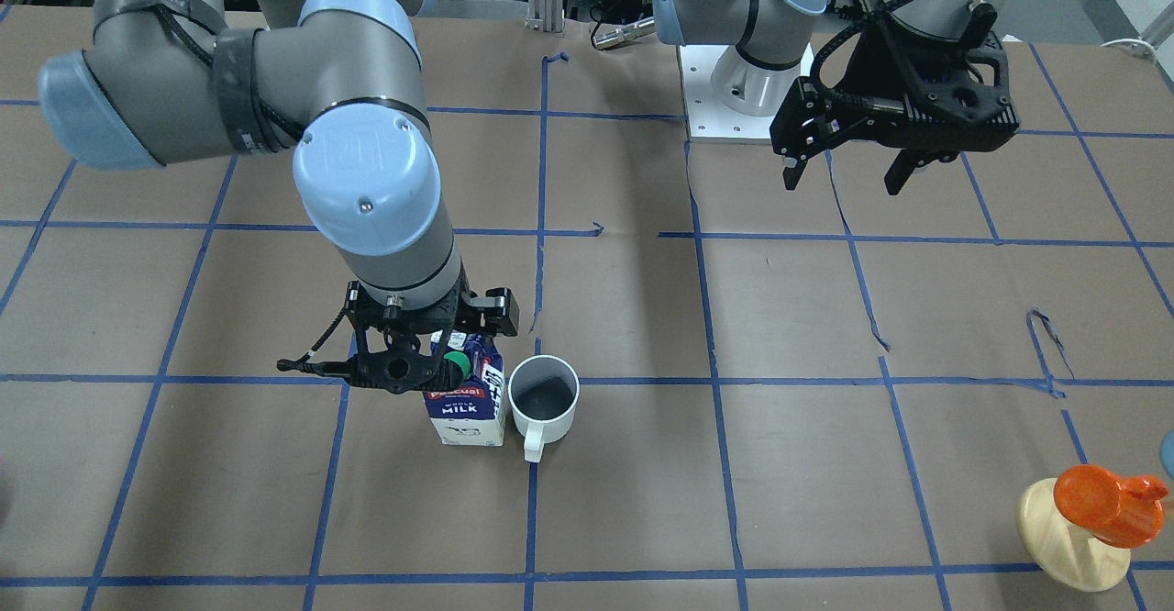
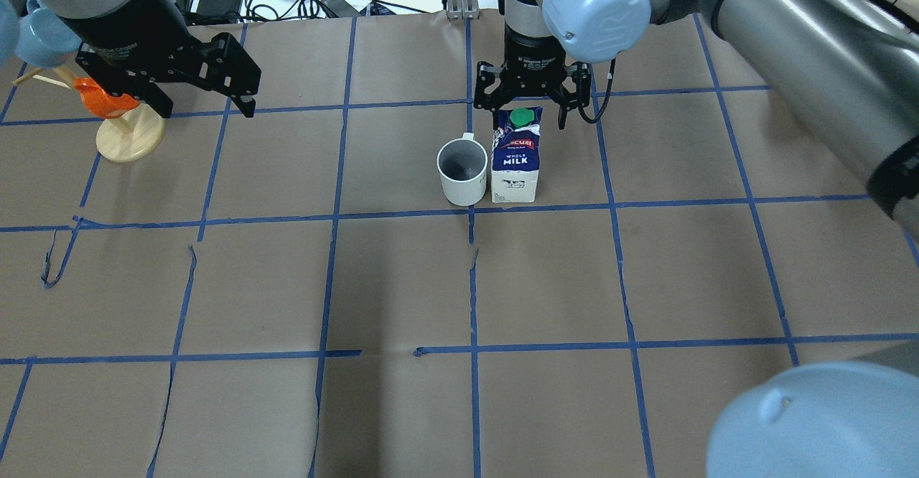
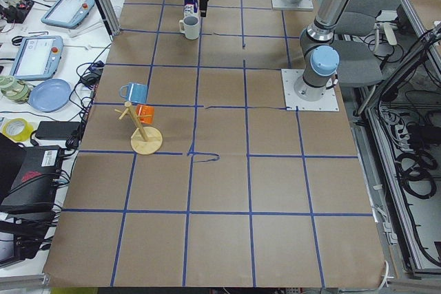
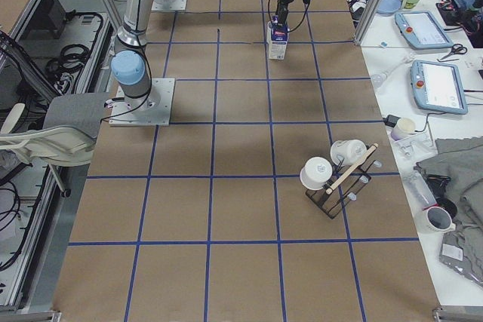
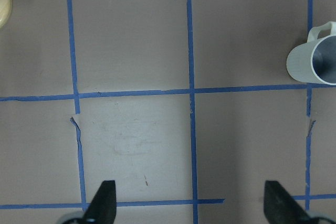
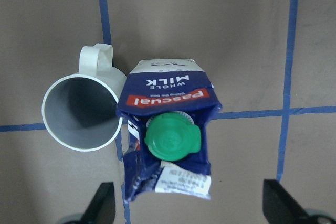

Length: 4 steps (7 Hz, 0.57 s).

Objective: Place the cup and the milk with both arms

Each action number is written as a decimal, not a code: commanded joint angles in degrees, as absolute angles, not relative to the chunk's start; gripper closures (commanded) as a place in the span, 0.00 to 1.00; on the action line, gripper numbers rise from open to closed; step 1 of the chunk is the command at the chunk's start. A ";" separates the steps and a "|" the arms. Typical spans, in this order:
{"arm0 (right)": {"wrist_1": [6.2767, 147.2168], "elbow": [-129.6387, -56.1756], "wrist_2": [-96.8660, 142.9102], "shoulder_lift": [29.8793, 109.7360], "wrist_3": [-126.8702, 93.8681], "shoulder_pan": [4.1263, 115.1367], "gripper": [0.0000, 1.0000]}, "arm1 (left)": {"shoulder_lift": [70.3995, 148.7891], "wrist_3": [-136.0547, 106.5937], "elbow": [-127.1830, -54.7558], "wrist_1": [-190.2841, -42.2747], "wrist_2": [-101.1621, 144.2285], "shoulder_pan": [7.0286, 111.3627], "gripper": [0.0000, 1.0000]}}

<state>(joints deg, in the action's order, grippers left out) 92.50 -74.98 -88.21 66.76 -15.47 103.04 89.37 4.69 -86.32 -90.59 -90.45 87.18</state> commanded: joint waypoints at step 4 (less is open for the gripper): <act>86.68 -83.74 -88.94 86.89 -6.52 101.69 0.00 | 89.38 4.66 -86.13 -90.53 -90.44 87.19 0.00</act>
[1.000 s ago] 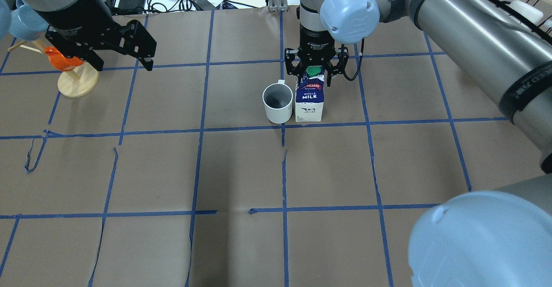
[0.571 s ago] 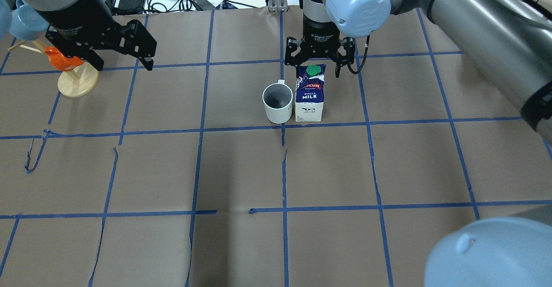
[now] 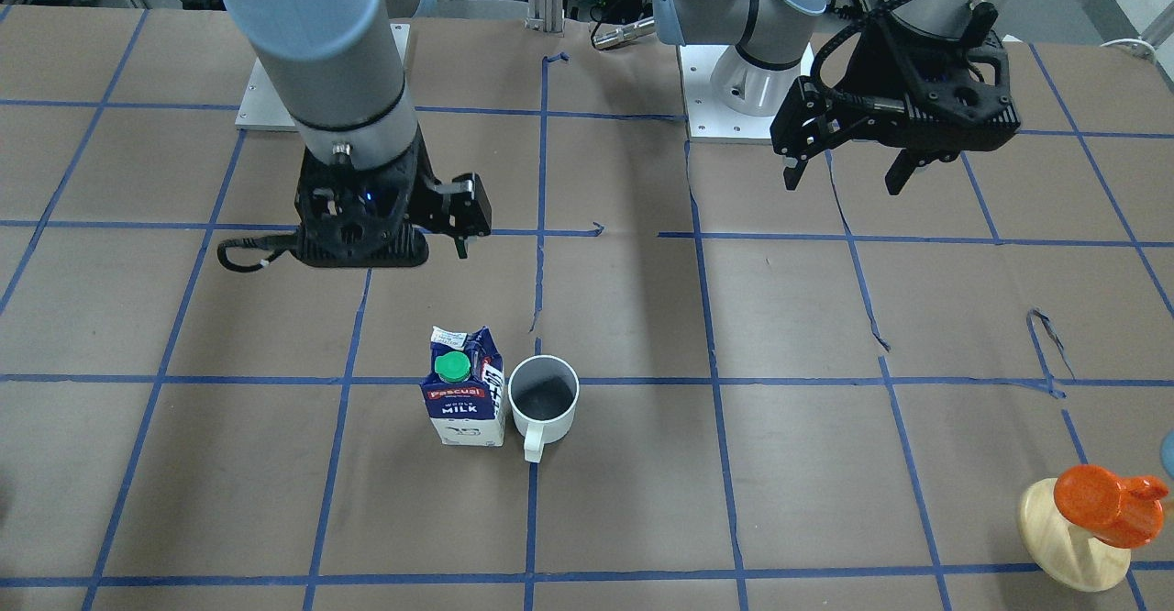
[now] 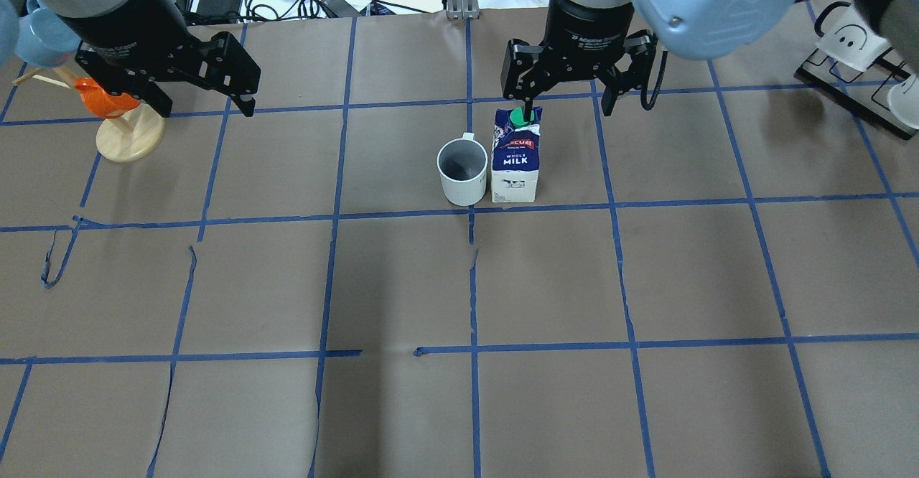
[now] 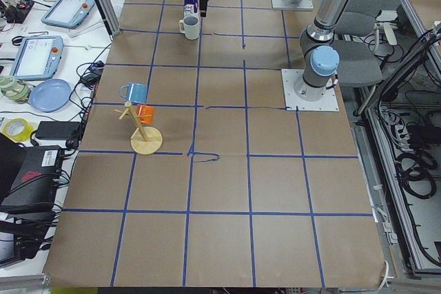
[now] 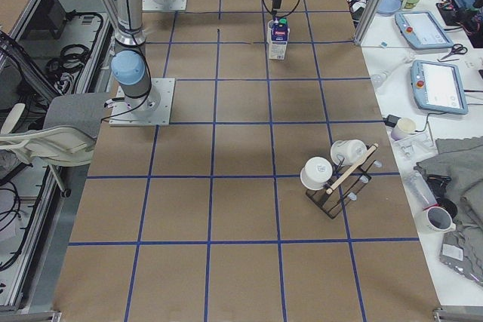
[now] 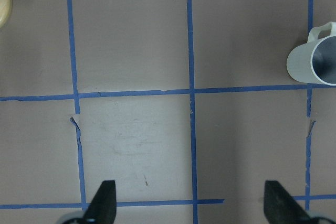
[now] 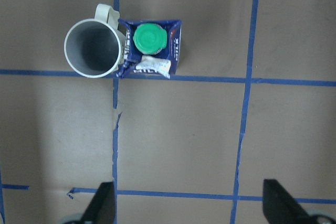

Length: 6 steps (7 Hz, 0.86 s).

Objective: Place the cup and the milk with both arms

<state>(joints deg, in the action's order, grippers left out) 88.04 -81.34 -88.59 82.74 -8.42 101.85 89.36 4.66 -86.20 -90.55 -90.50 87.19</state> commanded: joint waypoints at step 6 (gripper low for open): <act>90.00 -79.91 -89.65 87.11 -2.98 94.66 0.00 | 89.21 4.66 -86.48 -90.53 -90.53 87.19 0.00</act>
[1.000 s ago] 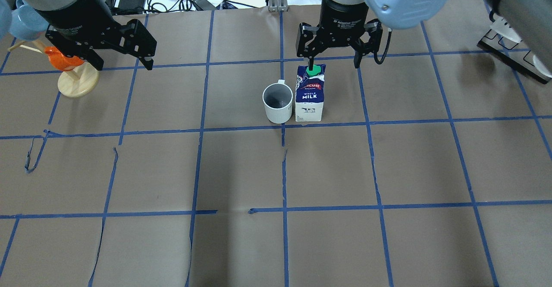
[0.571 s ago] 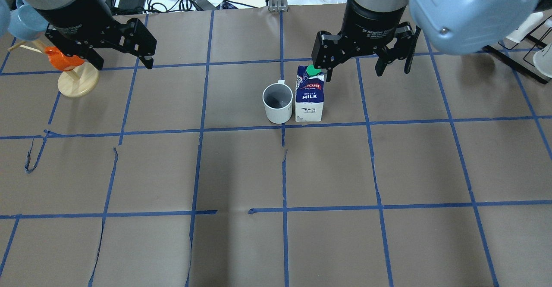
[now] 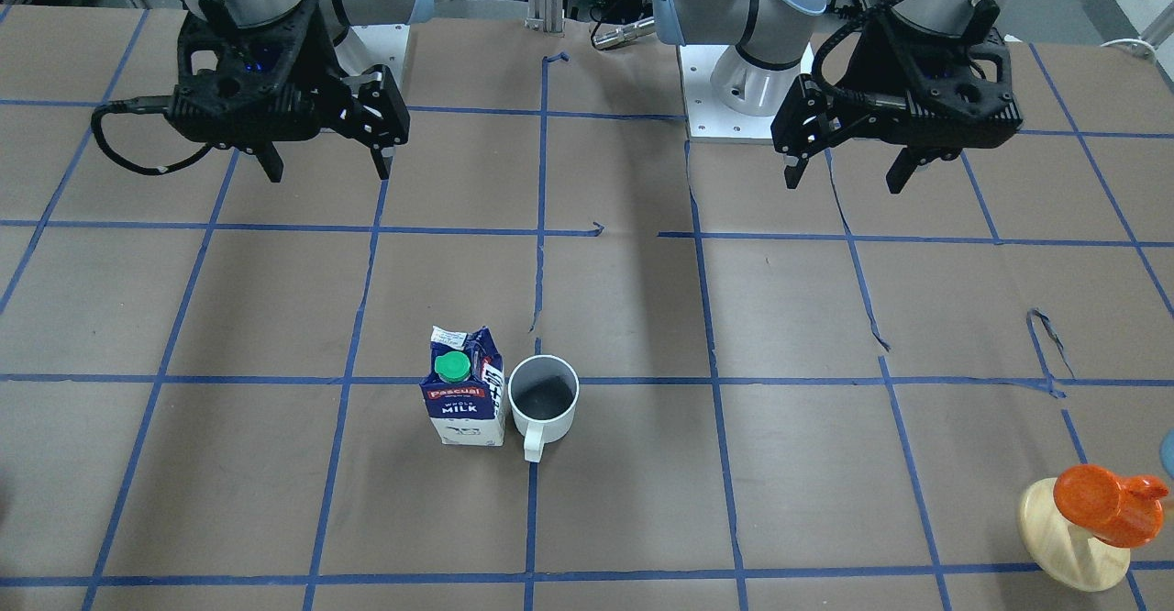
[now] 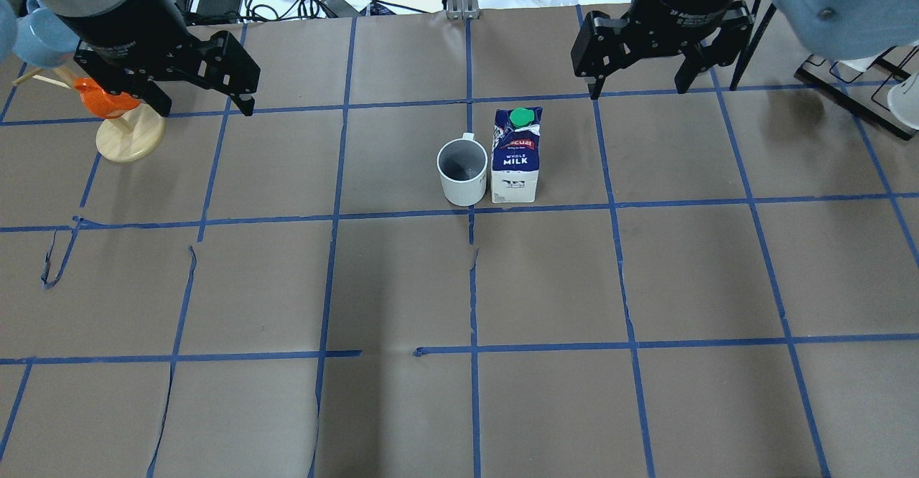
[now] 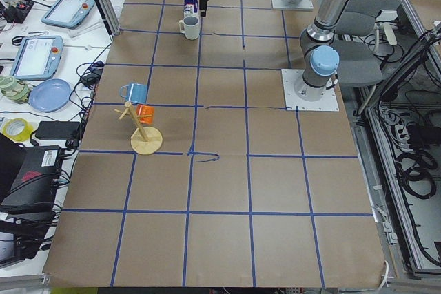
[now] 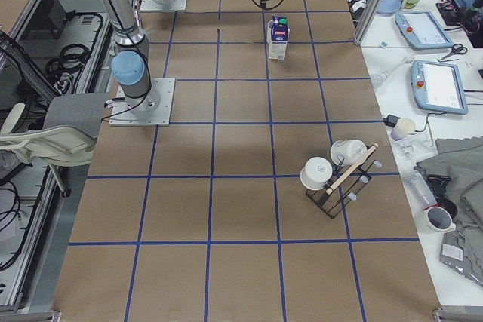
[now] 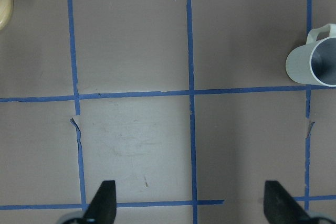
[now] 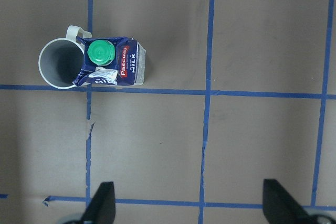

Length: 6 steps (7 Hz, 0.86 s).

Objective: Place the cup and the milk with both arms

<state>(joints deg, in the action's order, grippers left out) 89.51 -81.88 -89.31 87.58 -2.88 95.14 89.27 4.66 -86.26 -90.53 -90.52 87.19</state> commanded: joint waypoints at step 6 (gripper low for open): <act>89.12 -80.07 -89.74 86.92 -2.81 94.22 0.00 | 89.56 4.66 -86.13 -90.53 -90.43 87.19 0.00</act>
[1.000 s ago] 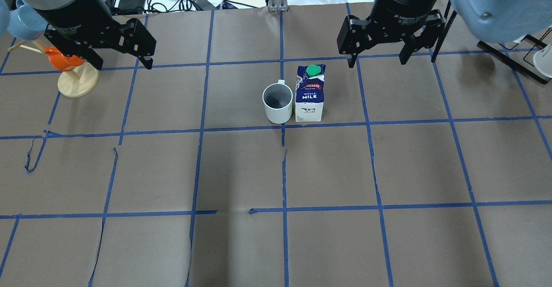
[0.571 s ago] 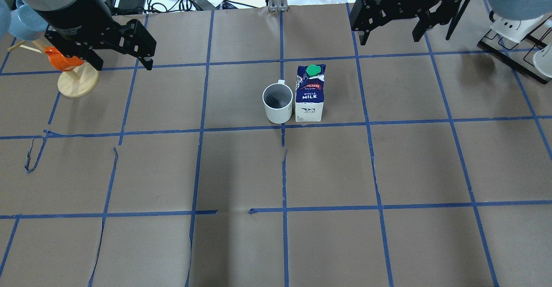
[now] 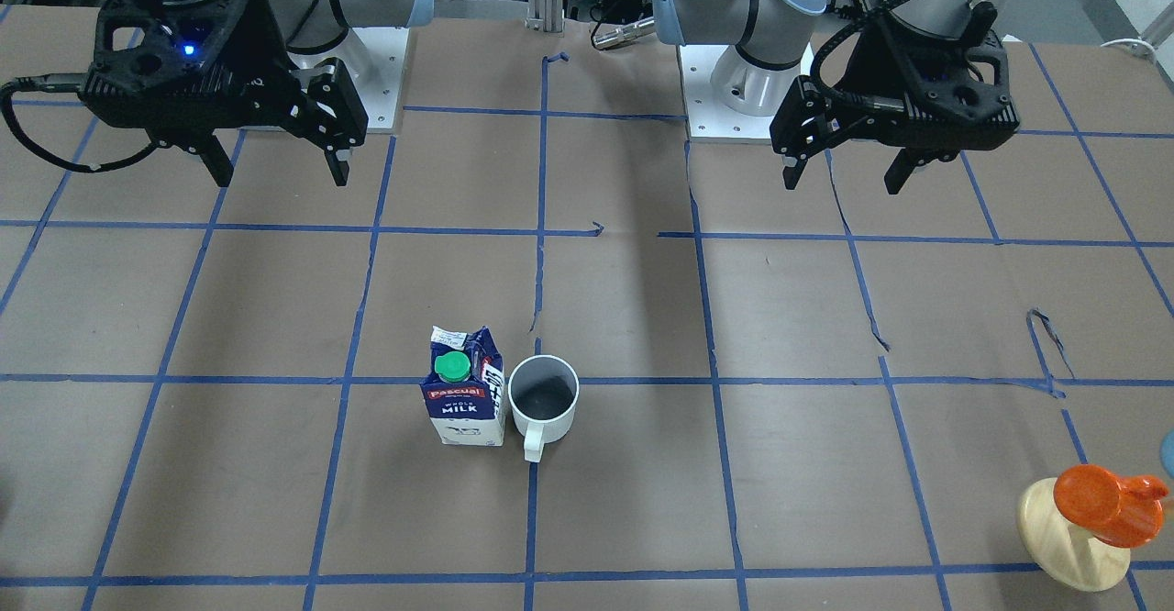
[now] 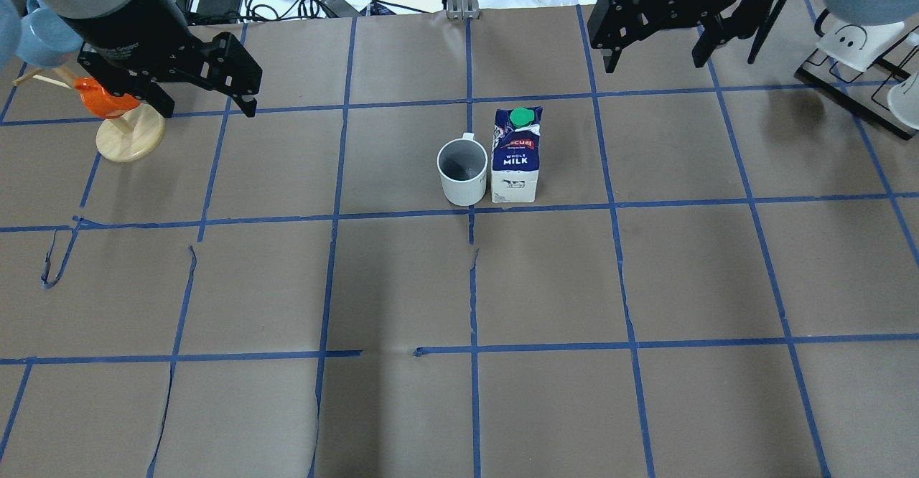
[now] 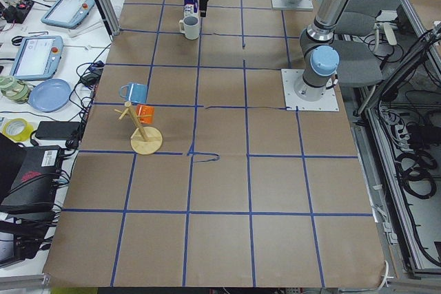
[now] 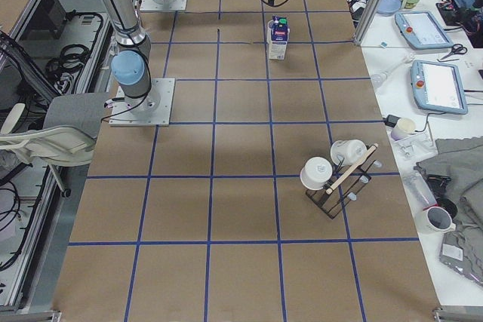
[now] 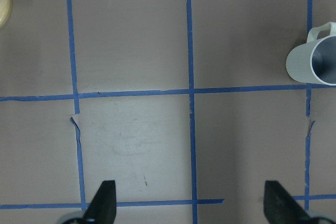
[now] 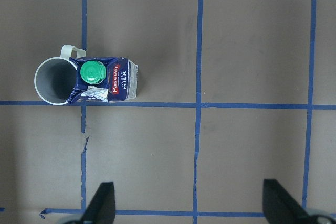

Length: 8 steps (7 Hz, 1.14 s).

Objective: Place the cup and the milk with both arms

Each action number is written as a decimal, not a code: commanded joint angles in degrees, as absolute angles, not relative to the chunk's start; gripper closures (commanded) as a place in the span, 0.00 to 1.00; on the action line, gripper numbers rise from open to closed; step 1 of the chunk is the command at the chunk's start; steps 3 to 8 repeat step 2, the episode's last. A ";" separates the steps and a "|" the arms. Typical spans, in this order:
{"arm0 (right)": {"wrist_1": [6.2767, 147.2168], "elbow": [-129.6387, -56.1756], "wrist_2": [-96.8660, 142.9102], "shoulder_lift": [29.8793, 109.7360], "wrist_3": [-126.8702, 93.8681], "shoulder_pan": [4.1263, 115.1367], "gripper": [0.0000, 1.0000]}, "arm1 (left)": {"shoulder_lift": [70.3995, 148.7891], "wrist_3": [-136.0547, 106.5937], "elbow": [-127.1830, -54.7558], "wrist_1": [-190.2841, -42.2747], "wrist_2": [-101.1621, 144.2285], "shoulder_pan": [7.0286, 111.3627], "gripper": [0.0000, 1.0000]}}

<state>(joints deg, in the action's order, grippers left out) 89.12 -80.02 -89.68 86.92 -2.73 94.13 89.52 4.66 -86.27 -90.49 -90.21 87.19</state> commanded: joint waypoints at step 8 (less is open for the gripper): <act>89.30 -80.16 -89.65 86.84 -2.81 94.22 0.00 | 89.47 4.66 -86.31 -90.44 -90.44 87.19 0.00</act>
